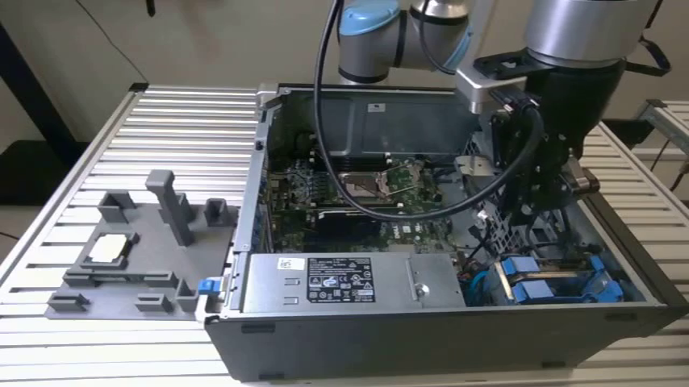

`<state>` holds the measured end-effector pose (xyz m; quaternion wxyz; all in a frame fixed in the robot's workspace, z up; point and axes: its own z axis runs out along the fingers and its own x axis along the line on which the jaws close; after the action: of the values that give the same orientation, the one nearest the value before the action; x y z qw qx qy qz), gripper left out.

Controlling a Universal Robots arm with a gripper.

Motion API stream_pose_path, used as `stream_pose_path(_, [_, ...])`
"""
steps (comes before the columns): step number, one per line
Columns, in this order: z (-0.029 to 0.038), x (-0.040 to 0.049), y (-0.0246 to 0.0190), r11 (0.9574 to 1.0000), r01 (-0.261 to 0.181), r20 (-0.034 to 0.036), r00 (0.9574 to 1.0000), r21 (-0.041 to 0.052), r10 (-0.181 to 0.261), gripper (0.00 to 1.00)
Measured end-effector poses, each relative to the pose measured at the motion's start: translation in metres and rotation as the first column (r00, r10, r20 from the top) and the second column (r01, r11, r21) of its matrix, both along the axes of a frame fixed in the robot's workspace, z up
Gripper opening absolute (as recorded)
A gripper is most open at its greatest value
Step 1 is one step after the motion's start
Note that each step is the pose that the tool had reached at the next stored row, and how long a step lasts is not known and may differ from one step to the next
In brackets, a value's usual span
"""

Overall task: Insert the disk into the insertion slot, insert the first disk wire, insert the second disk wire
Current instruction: 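Insert the second disk wire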

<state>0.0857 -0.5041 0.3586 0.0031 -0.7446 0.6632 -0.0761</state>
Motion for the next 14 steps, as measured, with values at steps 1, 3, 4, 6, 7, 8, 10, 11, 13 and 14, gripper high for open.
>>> stream_pose_path(1, [-0.0002,-0.0003,0.0000,1.0000,0.000,0.0014,1.0000,-0.0001,0.000,0.31])
stream_pose_path(3, [-0.0004,-0.0007,0.0000,1.0000,0.000,0.0029,1.0000,-0.0003,0.000,0.31])
stream_pose_path(4, [-0.0004,-0.0007,0.0000,1.0000,0.000,0.0029,1.0000,-0.0003,0.000,0.29])
stream_pose_path(6, [-0.0006,-0.0008,0.0000,1.0000,0.000,0.0032,1.0000,-0.0001,0.000,0.22])
stream_pose_path(7, [-0.0006,-0.0008,0.0000,1.0000,0.000,0.0032,1.0000,-0.0001,0.000,0.22])
stream_pose_path(8, [-0.0006,-0.0008,0.0000,1.0000,0.000,0.0033,1.0000,-0.0001,0.000,0.22])
stream_pose_path(10, [-0.0006,-0.0008,0.0000,1.0000,0.000,0.0034,1.0000,-0.0001,0.000,0.22])
stream_pose_path(11, [-0.0006,-0.0008,0.0000,1.0000,0.000,0.0035,1.0000,-0.0001,0.000,0.20])
stream_pose_path(13, [-0.0006,-0.0008,0.0000,1.0000,0.000,0.0036,1.0000,-0.0001,0.000,0.13])
stream_pose_path(14, [-0.0006,-0.0008,0.0000,1.0000,0.000,0.0037,1.0000,-0.0001,0.000,0.13])
